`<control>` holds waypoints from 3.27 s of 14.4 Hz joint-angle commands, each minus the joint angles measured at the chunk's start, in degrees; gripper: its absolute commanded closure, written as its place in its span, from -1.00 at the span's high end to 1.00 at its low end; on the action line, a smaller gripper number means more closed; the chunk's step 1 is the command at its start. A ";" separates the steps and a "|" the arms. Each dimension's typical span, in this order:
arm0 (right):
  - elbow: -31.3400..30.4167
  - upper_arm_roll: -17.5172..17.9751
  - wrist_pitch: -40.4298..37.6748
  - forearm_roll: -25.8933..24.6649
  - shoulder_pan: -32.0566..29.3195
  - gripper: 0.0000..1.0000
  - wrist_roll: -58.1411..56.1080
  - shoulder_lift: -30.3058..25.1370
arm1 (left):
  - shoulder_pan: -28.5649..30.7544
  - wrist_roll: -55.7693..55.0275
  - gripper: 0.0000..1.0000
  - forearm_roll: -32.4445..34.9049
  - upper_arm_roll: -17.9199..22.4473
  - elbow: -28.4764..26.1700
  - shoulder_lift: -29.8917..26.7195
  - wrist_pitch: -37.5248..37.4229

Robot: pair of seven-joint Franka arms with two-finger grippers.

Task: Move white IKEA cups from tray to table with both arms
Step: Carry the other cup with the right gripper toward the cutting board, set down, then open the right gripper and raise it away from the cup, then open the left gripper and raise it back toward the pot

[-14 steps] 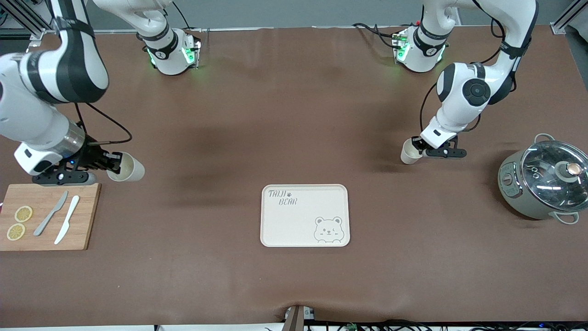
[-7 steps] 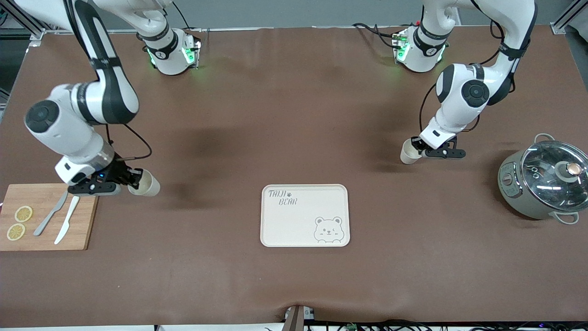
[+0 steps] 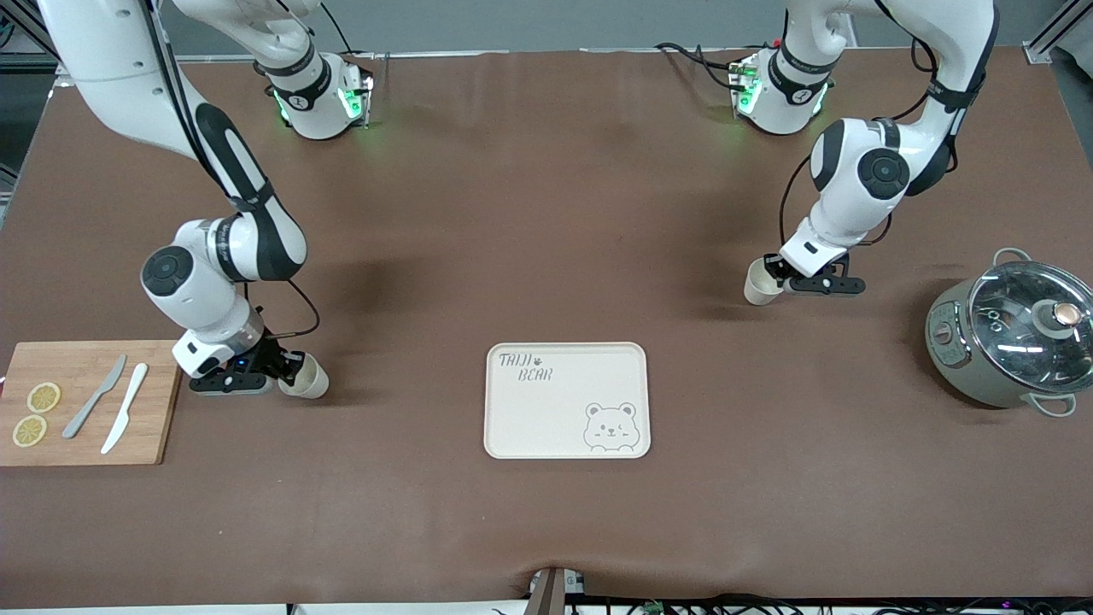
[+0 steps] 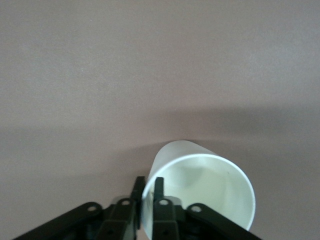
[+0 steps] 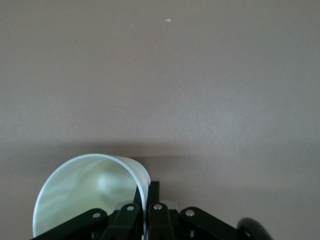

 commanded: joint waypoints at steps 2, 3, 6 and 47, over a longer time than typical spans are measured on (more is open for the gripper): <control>0.92 0.69 0.53 0.71 -0.43 -1.00 -0.88 1.17 | 1.35 1.96 1.00 1.38 -0.30 -0.17 0.50 1.36; 1.18 0.69 0.35 0.71 -0.52 0.98 -0.79 1.17 | 1.36 2.04 1.00 1.38 -0.30 -0.17 0.50 1.36; 1.71 0.69 -0.17 0.71 -1.04 1.00 -2.10 0.74 | 1.44 2.13 1.00 1.38 -0.21 -0.17 0.50 1.36; 28.69 1.04 -72.86 -5.17 -3.68 1.00 3.34 -30.64 | 6.79 2.21 1.00 0.68 0.23 35.15 -11.20 -49.25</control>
